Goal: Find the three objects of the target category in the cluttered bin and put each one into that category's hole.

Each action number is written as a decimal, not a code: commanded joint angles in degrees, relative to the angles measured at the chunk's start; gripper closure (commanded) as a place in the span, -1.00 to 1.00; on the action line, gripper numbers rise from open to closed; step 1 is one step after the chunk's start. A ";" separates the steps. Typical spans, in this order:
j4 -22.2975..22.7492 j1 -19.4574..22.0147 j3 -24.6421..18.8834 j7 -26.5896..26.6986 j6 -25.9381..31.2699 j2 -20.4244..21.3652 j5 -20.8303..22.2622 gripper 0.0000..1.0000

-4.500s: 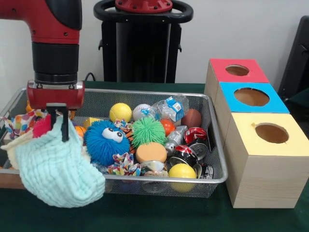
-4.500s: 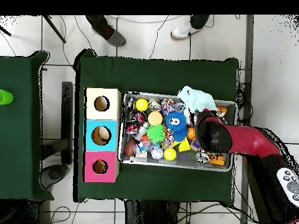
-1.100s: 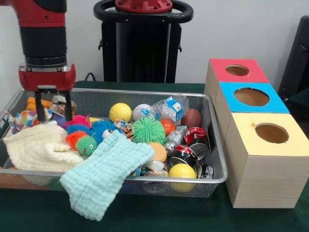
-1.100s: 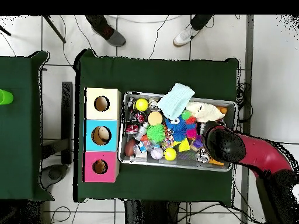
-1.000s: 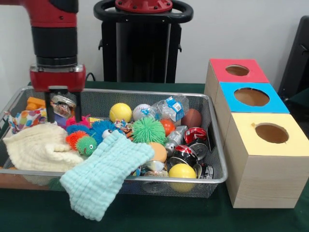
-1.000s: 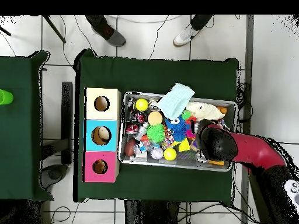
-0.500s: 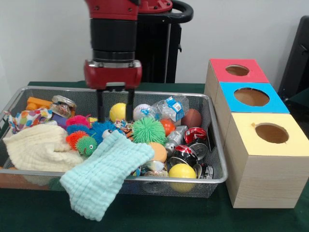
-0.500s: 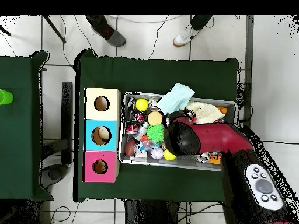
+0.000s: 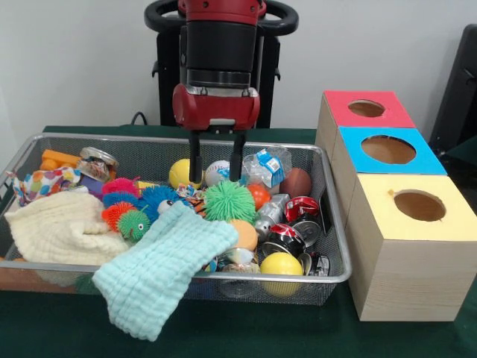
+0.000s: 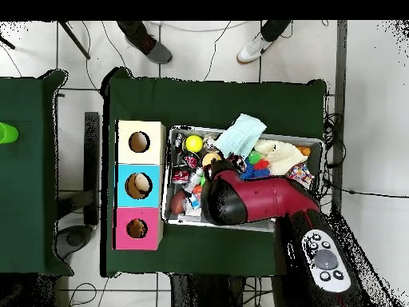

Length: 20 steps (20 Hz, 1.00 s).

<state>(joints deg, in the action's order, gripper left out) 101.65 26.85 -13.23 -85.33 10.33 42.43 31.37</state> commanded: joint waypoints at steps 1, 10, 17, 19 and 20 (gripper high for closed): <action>6.30 -4.49 12.95 -15.94 -12.82 -4.34 2.02 -1.00; 6.57 -4.59 16.04 -11.87 -26.23 -8.40 -1.81 -1.00; 6.11 -4.29 15.34 -10.78 -23.97 -7.84 -1.97 -1.00; 5.96 -4.14 15.09 -10.62 -23.92 -7.88 -1.65 -1.00; 5.95 -4.08 14.95 -10.58 -23.68 -7.75 -1.59 -1.00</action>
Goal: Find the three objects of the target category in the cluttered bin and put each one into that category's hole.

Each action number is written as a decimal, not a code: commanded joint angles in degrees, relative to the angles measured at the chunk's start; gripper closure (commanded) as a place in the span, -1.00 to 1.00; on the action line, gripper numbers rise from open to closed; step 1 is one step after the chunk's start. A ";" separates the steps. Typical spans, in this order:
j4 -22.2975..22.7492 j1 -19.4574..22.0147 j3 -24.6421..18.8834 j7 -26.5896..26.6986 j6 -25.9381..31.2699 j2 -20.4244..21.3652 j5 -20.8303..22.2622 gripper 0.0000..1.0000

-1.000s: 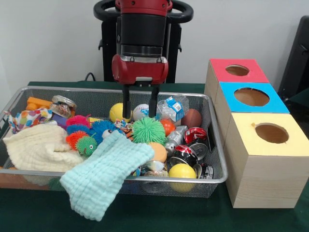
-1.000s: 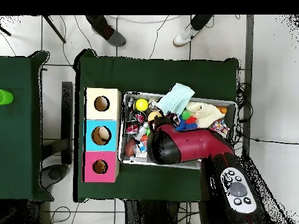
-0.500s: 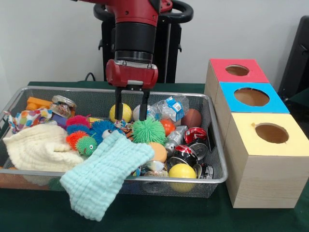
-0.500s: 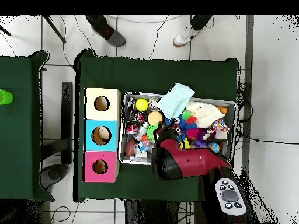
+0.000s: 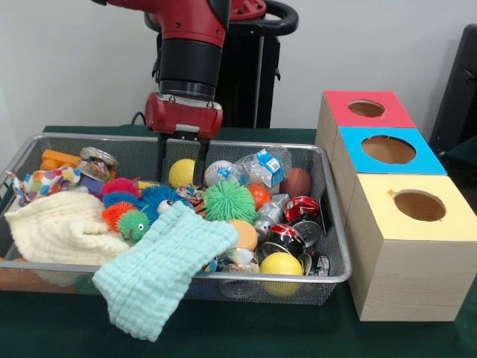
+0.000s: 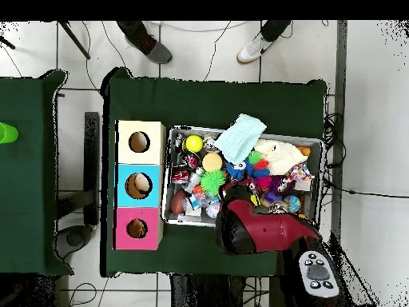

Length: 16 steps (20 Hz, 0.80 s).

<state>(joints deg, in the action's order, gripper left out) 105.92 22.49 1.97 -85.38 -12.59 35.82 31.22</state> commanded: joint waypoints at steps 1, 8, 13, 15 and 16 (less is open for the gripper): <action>1.67 0.38 -0.45 -10.52 -0.41 -0.99 -1.46 -1.00; 1.03 -0.66 0.20 -9.23 7.16 -0.19 -3.18 -1.00; 1.03 -0.95 0.50 -9.02 9.31 -0.10 -4.26 -1.00; 1.38 -0.92 0.58 -9.39 8.75 -0.09 -4.39 -1.00; 1.29 -1.11 0.72 -9.44 8.85 -0.16 -4.52 -1.00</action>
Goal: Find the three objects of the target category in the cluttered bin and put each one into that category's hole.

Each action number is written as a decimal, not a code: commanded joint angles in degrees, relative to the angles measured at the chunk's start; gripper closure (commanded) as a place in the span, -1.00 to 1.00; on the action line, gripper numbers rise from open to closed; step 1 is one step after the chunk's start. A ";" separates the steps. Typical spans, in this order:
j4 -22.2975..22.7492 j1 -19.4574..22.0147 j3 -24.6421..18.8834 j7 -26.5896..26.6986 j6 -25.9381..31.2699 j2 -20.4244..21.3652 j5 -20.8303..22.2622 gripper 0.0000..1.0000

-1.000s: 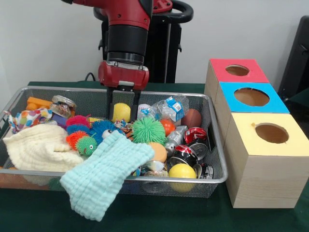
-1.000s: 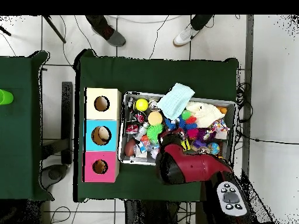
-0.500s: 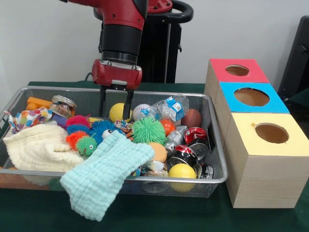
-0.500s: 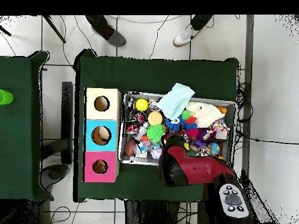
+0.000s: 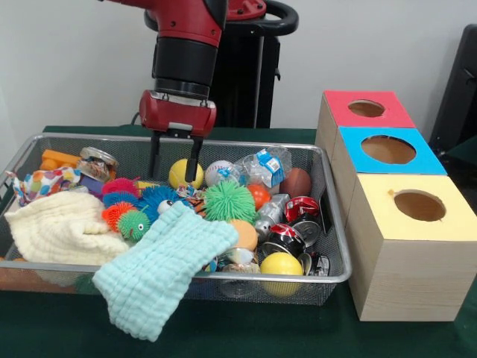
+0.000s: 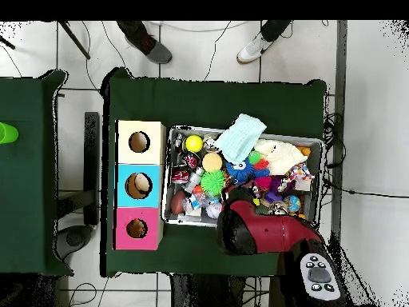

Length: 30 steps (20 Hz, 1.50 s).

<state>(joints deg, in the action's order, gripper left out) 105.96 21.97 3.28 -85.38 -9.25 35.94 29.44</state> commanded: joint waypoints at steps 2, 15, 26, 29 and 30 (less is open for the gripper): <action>1.33 -0.54 -0.64 -9.57 5.47 -0.30 -2.80 -1.00; -0.12 -6.98 7.10 -10.77 11.73 -1.58 -8.23 -1.00; 1.46 -5.45 6.89 -11.67 2.39 -5.42 -8.10 -1.00; 1.73 -3.05 6.35 -12.64 -1.70 -8.80 -7.52 -1.00; 2.34 -1.87 5.23 -12.79 0.27 -8.84 -8.00 -1.00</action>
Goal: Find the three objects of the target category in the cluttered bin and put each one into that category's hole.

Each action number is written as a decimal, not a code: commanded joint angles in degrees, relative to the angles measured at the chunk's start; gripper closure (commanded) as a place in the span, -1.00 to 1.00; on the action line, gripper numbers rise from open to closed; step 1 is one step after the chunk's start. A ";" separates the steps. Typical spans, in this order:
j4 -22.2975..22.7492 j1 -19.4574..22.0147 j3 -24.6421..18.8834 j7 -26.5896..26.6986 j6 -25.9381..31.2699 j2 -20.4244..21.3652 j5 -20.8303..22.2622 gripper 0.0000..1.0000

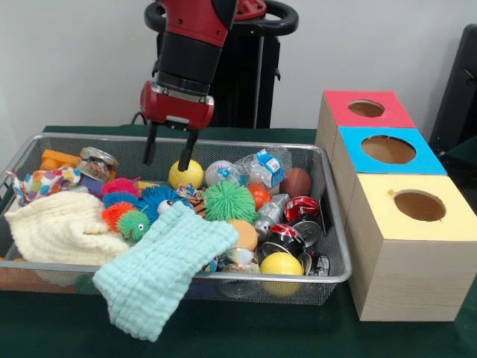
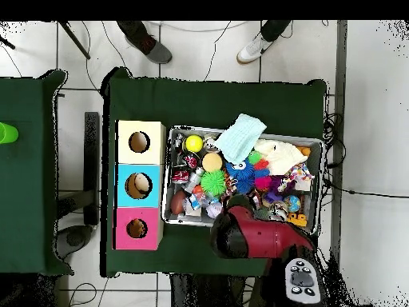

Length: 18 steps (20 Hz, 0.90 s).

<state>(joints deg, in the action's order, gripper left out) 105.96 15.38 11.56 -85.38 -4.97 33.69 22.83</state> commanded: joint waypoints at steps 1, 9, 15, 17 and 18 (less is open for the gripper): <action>2.63 5.26 -3.77 -12.42 -1.82 -6.50 -1.76 -1.00; 3.66 8.93 -8.43 -8.90 8.94 -3.42 -2.94 -1.00; 2.23 8.66 -9.45 -8.57 14.51 -2.50 -5.68 -1.00; 1.23 6.93 -8.14 -9.56 14.47 -3.54 -6.43 -1.00; 0.81 6.43 -7.85 -9.88 15.01 -3.82 -6.95 -1.00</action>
<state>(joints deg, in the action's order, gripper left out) 108.08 23.43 9.37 -85.38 4.07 30.80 20.34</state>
